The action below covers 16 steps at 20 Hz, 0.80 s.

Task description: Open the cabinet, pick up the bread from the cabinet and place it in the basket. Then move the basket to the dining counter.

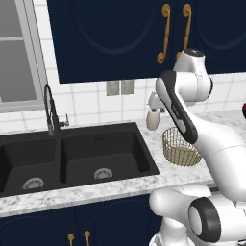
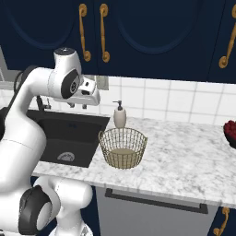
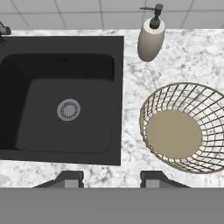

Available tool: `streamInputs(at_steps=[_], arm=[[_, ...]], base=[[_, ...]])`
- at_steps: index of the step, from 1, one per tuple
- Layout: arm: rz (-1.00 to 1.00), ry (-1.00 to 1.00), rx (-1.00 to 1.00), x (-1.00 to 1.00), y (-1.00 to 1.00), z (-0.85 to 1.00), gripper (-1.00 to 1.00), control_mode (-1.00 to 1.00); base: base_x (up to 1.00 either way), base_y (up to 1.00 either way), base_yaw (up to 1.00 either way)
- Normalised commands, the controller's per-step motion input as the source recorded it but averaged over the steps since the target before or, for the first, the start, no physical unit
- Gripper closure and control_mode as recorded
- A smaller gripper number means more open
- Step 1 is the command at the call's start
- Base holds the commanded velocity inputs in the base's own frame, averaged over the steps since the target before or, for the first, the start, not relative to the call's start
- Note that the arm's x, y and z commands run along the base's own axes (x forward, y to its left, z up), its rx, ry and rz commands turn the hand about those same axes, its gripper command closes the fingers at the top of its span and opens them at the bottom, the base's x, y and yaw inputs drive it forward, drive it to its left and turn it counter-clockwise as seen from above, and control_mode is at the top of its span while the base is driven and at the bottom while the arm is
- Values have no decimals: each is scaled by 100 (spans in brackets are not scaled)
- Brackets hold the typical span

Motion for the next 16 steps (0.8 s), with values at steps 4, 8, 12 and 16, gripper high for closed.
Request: streamInputs(at_steps=[4,8,12,16], arm=[[-2,0,0,3,-8,0,-100,-100],[-4,-24,-2,0,-24,32,-100,-100],[0,-32,-12,-8,-21,72,-100,-100],[-3,-27,-5,-9,-25,97,-100,-100]], base=[[0,0,0],[0,0,0],[0,0,0],[0,0,0]])
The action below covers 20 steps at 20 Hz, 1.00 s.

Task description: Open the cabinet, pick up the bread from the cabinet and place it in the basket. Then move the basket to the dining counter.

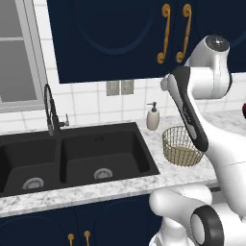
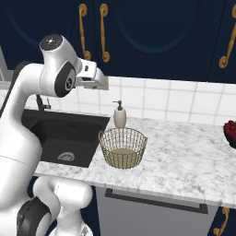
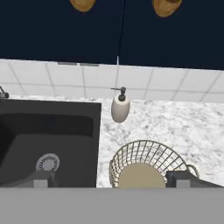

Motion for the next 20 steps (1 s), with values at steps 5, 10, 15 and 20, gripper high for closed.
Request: streamInputs(at_steps=[5,10,15,20], arm=[[-1,-13,0,0,-12,99,-100,-100],[0,-12,3,1,-8,87,-100,-100],[0,-1,14,23,-23,44,-100,-100],[0,1,11,56,-16,11,-100,-100]], base=[[0,0,0],[0,0,0],[0,0,0],[0,0,0]])
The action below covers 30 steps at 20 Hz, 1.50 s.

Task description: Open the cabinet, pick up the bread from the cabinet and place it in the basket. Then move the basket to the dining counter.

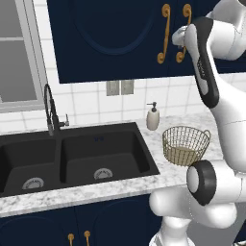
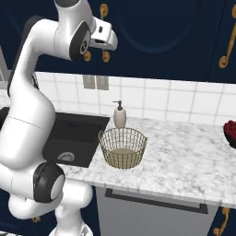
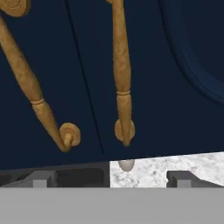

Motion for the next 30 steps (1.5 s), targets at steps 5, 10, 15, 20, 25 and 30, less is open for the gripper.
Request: streamInputs(at_steps=[5,10,15,20,25,30], arm=[[0,-7,0,38,-2,0,-100,-100],[0,-8,-3,43,-5,0,-100,-100],[0,-4,-6,51,-12,-3,-100,-100],[0,-3,-3,49,-3,-4,-100,-100],[0,-7,-1,29,0,-9,-100,-100],[0,-1,0,2,0,0,100,-100]], base=[[0,0,0],[0,0,0],[0,0,0],[0,0,0],[0,0,0],[0,0,0]])
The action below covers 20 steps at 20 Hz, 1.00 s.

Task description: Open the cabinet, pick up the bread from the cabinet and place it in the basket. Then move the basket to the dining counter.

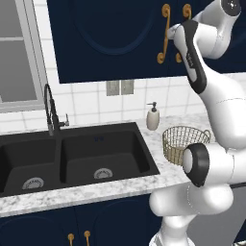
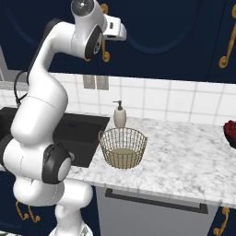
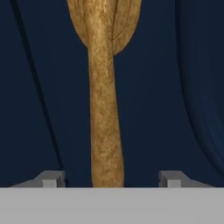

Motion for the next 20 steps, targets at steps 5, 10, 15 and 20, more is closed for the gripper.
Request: streamInputs(at_steps=[5,10,15,20], arm=[[0,0,0,4,3,0,100,-100],[0,0,0,0,1,-3,100,-100],[0,-4,0,-60,-56,-21,100,-100],[0,-11,0,-100,-98,-9,100,-100]], base=[[0,0,0],[0,0,0],[0,0,0],[0,0,0]])
